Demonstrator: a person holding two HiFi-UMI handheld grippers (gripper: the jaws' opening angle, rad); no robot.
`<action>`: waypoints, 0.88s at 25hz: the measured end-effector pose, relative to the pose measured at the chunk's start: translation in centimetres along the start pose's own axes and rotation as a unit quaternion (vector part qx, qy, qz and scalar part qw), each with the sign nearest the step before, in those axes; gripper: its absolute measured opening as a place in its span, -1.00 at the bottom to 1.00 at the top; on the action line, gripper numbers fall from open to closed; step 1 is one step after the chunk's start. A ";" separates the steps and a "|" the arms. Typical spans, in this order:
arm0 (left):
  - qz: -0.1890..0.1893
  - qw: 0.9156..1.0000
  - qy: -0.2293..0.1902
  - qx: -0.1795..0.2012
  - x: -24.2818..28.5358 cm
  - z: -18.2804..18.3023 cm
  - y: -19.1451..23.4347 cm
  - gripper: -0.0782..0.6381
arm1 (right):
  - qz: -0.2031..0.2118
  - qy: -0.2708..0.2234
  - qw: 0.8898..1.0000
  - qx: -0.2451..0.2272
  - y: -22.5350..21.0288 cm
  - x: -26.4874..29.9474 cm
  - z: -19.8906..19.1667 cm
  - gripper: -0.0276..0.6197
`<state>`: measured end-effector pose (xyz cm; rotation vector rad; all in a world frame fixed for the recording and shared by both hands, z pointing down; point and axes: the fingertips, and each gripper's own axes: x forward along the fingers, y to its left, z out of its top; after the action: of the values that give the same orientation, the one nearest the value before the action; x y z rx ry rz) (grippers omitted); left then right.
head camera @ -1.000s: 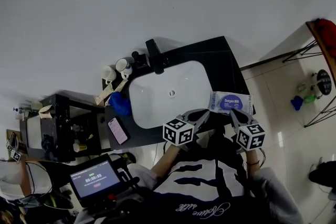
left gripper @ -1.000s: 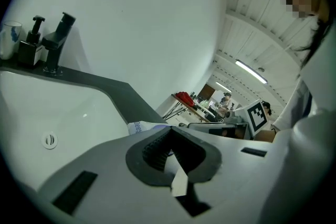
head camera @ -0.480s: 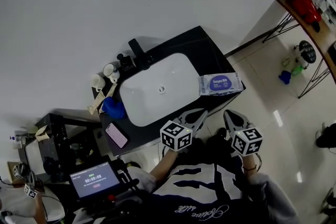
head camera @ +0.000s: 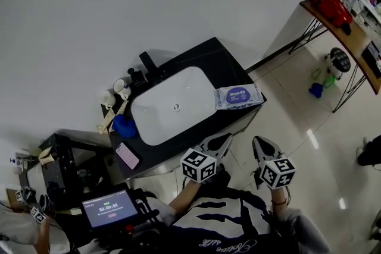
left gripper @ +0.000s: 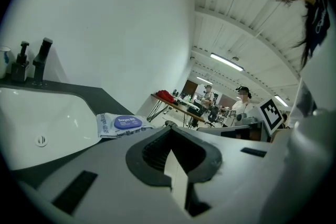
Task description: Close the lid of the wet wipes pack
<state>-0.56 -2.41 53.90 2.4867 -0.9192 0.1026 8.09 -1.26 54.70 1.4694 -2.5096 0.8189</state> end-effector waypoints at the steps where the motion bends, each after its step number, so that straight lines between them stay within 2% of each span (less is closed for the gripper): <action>1: 0.001 1.000 -0.002 0.001 0.0 -0.1 -0.9 -0.78 | 0.001 -0.004 1.000 0.002 -0.1 -0.9 -0.1 -0.93; 6: 0.003 1.000 -0.015 -0.009 0.2 1.1 -4.1 -0.78 | 0.011 -0.003 1.000 0.000 0.2 -3.4 1.2 -0.93; 13: 0.010 0.999 -0.042 0.000 -2.1 -1.3 -12.7 -0.78 | 0.043 -0.036 0.998 0.004 1.0 -10.7 -0.1 -0.93; 19: 0.038 0.999 -0.033 0.005 -5.0 -4.7 -16.6 -0.78 | 0.078 -0.031 0.996 0.000 2.9 -14.2 -2.5 -0.93; 22: 0.048 0.998 -0.040 0.013 -6.2 -4.9 -17.8 -0.78 | 0.100 -0.028 0.995 -0.002 4.2 -15.3 -3.3 -0.93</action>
<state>6.31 15.28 49.42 2.4858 -1.0757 0.0477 11.96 13.87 50.32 1.2731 -2.7318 0.8101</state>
